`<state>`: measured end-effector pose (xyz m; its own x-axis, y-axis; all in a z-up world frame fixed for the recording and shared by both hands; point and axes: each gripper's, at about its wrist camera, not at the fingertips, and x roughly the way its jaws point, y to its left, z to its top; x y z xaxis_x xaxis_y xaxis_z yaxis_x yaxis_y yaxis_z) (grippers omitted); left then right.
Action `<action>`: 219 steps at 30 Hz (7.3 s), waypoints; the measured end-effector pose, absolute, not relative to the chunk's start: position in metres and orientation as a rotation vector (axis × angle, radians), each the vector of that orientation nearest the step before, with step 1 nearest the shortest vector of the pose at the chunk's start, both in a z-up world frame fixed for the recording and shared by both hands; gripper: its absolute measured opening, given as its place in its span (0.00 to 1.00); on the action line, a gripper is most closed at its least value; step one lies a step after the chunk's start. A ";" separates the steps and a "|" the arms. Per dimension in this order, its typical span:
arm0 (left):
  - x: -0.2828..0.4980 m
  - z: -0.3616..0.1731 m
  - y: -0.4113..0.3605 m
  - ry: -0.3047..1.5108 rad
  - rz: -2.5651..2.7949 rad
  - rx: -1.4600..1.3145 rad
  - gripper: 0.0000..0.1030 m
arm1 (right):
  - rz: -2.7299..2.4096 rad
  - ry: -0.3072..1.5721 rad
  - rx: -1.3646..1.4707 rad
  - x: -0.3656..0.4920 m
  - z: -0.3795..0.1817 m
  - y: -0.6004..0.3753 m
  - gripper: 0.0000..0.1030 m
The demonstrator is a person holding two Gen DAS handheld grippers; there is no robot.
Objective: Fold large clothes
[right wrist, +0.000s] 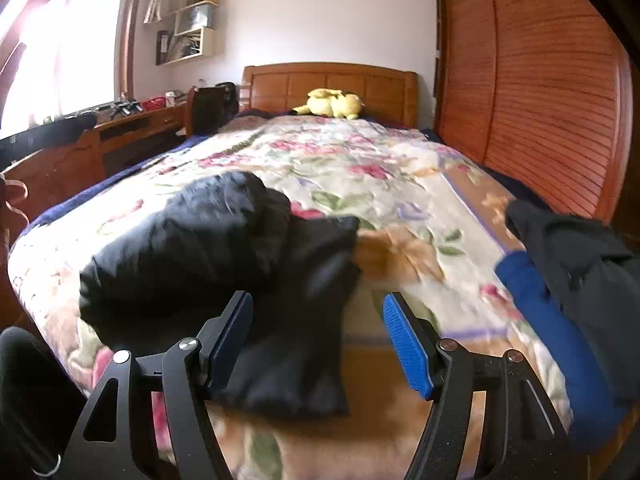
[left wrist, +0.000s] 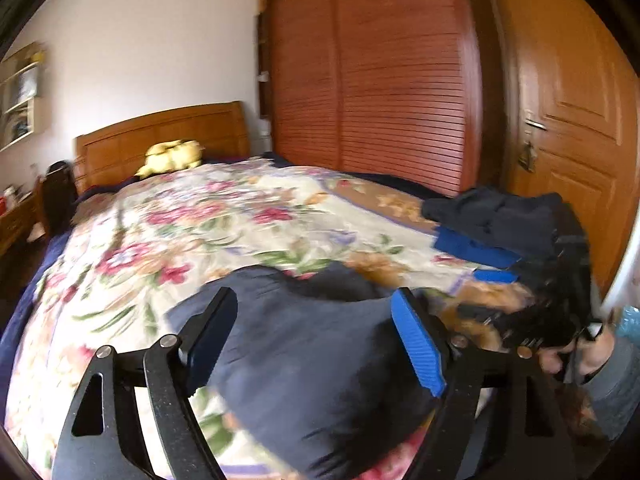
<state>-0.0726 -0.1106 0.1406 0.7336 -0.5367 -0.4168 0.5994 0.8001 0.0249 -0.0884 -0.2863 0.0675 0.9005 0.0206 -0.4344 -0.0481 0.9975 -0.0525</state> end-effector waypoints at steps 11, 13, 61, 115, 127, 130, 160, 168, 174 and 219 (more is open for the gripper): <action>-0.042 0.082 -0.038 0.448 -0.476 0.086 0.79 | 0.130 0.448 -0.116 0.000 0.103 -0.236 0.68; -0.038 0.072 -0.031 0.457 -0.468 0.073 0.79 | 0.145 0.487 -0.122 0.023 0.101 -0.230 0.68; -0.033 0.021 0.027 0.455 -0.394 0.002 0.79 | 0.096 0.468 -0.174 0.019 0.135 -0.209 0.03; 0.081 0.039 -0.107 0.573 -0.488 0.153 0.79 | -0.009 0.724 0.186 0.000 -0.002 -0.303 0.82; 0.141 0.012 -0.141 0.664 -0.465 0.193 0.79 | 0.055 0.729 0.194 0.004 -0.006 -0.300 0.62; 0.145 0.009 -0.145 0.663 -0.460 0.212 0.79 | 0.075 0.727 0.191 0.004 -0.005 -0.298 0.56; 0.138 0.031 -0.148 0.694 -0.593 0.176 0.09 | 0.088 0.584 0.154 -0.029 0.019 -0.285 0.13; 0.114 0.067 -0.132 0.592 -0.575 0.155 0.09 | 0.074 0.519 0.107 -0.037 0.043 -0.281 0.12; 0.105 0.080 -0.131 0.541 -0.547 0.143 0.09 | 0.073 0.501 0.069 -0.033 0.049 -0.287 0.12; 0.031 0.151 -0.564 0.447 -1.033 0.350 0.43 | -0.634 0.585 0.090 -0.190 0.118 -0.629 0.30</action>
<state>0.0309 -0.5642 0.1513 0.4361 -0.7404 -0.5114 0.8796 0.4707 0.0687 -0.1902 -0.6293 0.1185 0.6506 -0.5330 -0.5410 0.5821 0.8075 -0.0954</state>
